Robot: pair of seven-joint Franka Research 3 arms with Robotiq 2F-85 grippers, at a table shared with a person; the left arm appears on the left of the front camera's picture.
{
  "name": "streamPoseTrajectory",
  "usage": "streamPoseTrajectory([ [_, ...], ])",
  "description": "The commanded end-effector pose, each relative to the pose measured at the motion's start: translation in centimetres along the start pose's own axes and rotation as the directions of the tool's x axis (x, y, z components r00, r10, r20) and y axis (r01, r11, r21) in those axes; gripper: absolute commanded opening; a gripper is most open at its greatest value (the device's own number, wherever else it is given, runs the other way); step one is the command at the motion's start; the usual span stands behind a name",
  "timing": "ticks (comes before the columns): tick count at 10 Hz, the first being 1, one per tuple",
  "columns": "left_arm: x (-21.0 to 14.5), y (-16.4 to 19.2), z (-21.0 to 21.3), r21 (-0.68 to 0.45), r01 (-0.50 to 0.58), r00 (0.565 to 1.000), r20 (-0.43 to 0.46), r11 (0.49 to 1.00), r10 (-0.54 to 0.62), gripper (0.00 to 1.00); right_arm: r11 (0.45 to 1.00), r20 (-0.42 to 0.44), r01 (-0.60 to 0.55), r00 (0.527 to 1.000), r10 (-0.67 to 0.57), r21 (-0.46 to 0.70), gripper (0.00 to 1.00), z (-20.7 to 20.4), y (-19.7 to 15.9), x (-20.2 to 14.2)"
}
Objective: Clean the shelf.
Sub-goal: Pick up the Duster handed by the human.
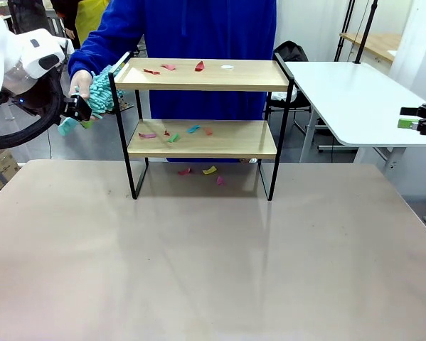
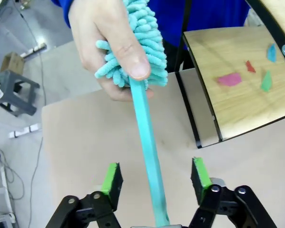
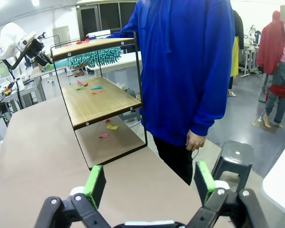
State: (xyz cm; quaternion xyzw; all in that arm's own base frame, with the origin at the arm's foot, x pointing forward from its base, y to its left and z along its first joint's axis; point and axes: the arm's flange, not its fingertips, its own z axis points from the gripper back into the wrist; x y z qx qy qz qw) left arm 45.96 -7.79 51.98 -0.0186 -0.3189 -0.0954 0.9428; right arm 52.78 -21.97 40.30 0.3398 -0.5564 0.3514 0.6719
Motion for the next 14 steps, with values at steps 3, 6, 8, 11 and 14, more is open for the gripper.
streamPoseTrajectory([
  [3, 0.84, -0.56, 0.47, 0.033, -0.023, 0.999, -0.025, 0.999, 0.024, 0.00, 1.000, 0.001, -0.003, 1.000, 0.003, 0.003, 1.00, -0.15, 0.09, 0.18],
  [6, 1.08, -0.61, 0.27, 0.047, -0.048, 0.998, -0.029, 0.998, 0.049, 0.00, 1.000, 0.001, -0.003, 1.000, 0.003, 0.003, 1.00, -0.15, 0.09, 0.18],
  [8, 1.09, -0.63, 0.12, 0.065, -0.066, 0.997, -0.037, 0.996, 0.068, 0.00, 1.000, 0.001, -0.003, 1.000, 0.003, 0.003, 1.00, -0.15, 0.09, 0.18],
  [11, 1.11, -0.48, 0.35, 0.077, -0.085, 0.996, -0.027, 0.993, 0.087, 0.00, 1.000, 0.001, -0.003, 1.000, 0.003, 0.003, 1.00, -0.15, 0.09, 0.18],
  [14, 0.61, 0.00, 0.17, 0.043, -0.064, 0.997, -0.031, 0.997, 0.066, 0.00, 1.000, 0.001, -0.003, 1.000, 0.003, 0.003, 1.00, -0.15, 0.09, 0.18],
])
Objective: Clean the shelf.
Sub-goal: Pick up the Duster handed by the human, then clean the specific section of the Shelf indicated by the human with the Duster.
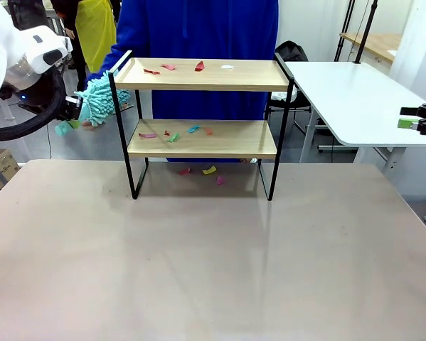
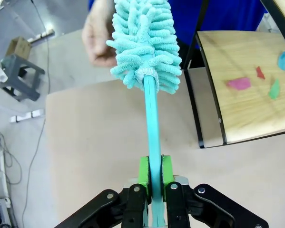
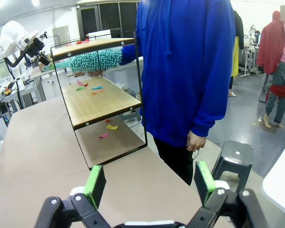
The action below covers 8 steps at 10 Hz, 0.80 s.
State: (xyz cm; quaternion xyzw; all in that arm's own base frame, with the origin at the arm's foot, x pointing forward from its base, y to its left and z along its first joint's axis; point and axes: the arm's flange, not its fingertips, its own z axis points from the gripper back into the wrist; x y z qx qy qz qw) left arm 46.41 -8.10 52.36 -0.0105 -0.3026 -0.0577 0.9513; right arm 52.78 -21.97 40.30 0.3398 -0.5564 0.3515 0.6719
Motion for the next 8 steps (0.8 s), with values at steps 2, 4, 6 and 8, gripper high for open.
streamPoseTrajectory([
  [2, -0.02, 0.22, 0.16, 0.005, 0.003, 1.000, 0.004, 1.000, -0.003, 0.00, 1.000, 0.001, -0.003, 1.000, 0.003, 0.003, 1.00, -0.15, 0.09, 0.18],
  [4, -0.02, 0.22, 0.16, 0.005, 0.003, 1.000, 0.004, 1.000, -0.003, 0.00, 1.000, 0.001, -0.003, 1.000, 0.003, 0.003, 1.00, -0.15, 0.09, 0.18],
  [6, -0.02, 0.22, 0.16, 0.005, 0.003, 1.000, 0.004, 1.000, -0.003, 0.00, 1.000, 0.001, -0.003, 1.000, 0.003, 0.003, 1.00, -0.15, 0.09, 0.18],
  [8, -0.02, 0.22, 0.16, 0.005, 0.003, 1.000, 0.004, 1.000, -0.003, 0.00, 1.000, 0.001, -0.003, 1.000, 0.003, 0.003, 1.00, -0.15, 0.09, 0.18],
])
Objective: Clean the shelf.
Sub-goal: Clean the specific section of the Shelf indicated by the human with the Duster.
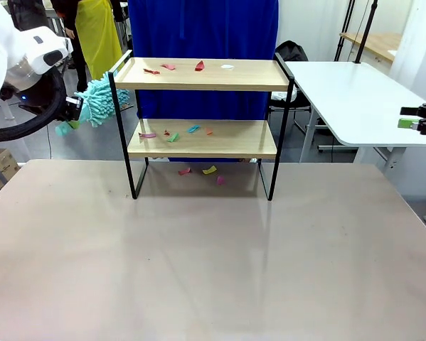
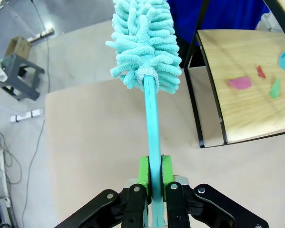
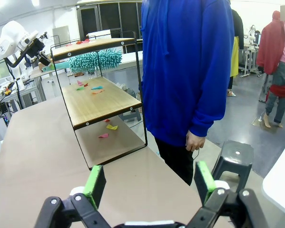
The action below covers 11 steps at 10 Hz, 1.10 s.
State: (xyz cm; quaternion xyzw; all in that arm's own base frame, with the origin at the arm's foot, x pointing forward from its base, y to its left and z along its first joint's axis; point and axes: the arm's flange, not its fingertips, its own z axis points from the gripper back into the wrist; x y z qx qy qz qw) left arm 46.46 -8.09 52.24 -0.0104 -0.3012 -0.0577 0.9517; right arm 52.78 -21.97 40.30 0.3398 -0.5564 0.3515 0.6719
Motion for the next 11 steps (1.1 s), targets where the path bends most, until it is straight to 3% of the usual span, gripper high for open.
streamPoseTrajectory([
  [1, 0.0, 0.0, 0.0, 0.000, 0.000, 1.000, 0.000, 1.000, 0.000, 0.13, 1.000, 0.001, -0.003, 1.000, 0.003, 0.003, 1.00, -0.1, 0.1, 0.2],
  [3, 0.4, 4.0, 4.0, 0.006, 0.091, 0.995, -0.043, 0.996, -0.090, 0.13, 1.000, 0.001, -0.003, 1.000, 0.003, 0.003, 1.00, -0.1, 0.1, 0.2],
  [4, 0.5, 5.8, 6.5, -0.067, 0.178, 0.983, -0.037, 0.982, -0.181, 0.13, 1.000, 0.001, -0.003, 1.000, 0.003, 0.003, 1.00, -0.1, 0.1, 0.2],
  [5, -0.1, 7.2, 9.0, -0.025, 0.249, 0.967, -0.048, 0.968, -0.250, 0.13, 1.000, 0.001, -0.003, 1.000, 0.003, 0.003, 1.00, -0.1, 0.1, 0.2],
  [6, -0.8, 8.7, 11.5, -0.061, 0.356, 0.929, -0.080, 0.932, -0.360, 0.13, 1.000, 0.001, -0.003, 1.000, 0.003, 0.003, 1.00, -0.1, 0.1, 0.2],
  [9, -2.8, 10.9, 16.7, -0.095, 0.596, 0.767, -0.226, 0.798, -0.600, 0.13, 1.000, 0.001, -0.003, 1.000, 0.003, 0.003, 1.00, -0.1, 0.1, 0.2],
  [10, -3.8, 10.8, 18.2, -0.152, 0.658, 0.693, -0.263, 0.738, -0.672, 0.13, 1.000, 0.001, -0.003, 1.000, 0.003, 0.003, 1.00, -0.1, 0.1, 0.2],
  [11, -4.4, 10.6, 19.1, -0.192, 0.730, 0.591, -0.305, 0.656, -0.747, 0.13, 1.000, 0.001, -0.003, 1.000, 0.003, 0.003, 1.00, -0.1, 0.1, 0.2],
])
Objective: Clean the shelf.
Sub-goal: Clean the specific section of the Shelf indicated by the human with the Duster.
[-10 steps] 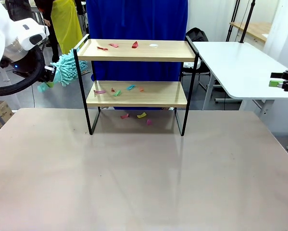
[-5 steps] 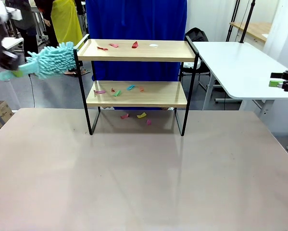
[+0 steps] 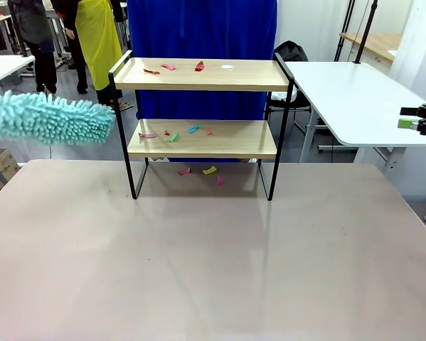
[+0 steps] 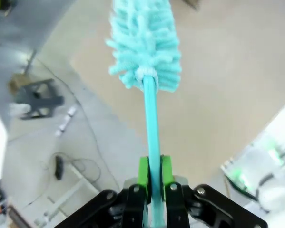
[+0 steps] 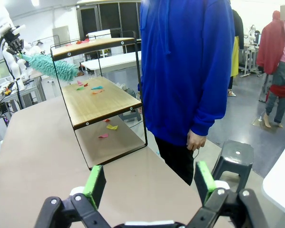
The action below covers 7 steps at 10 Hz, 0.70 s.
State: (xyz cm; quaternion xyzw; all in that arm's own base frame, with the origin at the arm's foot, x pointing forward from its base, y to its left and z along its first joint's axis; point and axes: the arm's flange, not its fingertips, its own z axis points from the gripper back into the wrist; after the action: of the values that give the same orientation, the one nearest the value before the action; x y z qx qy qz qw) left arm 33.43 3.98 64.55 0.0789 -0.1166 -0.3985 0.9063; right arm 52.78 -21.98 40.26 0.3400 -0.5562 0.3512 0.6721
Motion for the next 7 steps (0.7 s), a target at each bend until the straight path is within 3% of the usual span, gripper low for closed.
streamPoseTrajectory([
  [1, -0.2, -1.2, 1.5, 0.007, 0.231, 0.969, -0.089, 0.973, -0.229, 0.13, 1.000, 0.001, -0.004, 1.000, 0.004, 0.003, 1.00, -0.1, 0.1, 0.2],
  [4, 1.3, -5.1, 1.2, -0.077, 0.485, 0.859, -0.144, 0.871, -0.491, 0.13, 1.000, 0.001, -0.004, 1.000, 0.004, 0.003, 1.00, -0.1, 0.1, 0.2],
  [7, 3.3, -6.1, -0.6, -0.152, 0.567, 0.808, -0.088, 0.810, -0.583, 0.13, 1.000, 0.001, -0.004, 1.000, 0.004, 0.003, 1.00, -0.1, 0.1, 0.2],
])
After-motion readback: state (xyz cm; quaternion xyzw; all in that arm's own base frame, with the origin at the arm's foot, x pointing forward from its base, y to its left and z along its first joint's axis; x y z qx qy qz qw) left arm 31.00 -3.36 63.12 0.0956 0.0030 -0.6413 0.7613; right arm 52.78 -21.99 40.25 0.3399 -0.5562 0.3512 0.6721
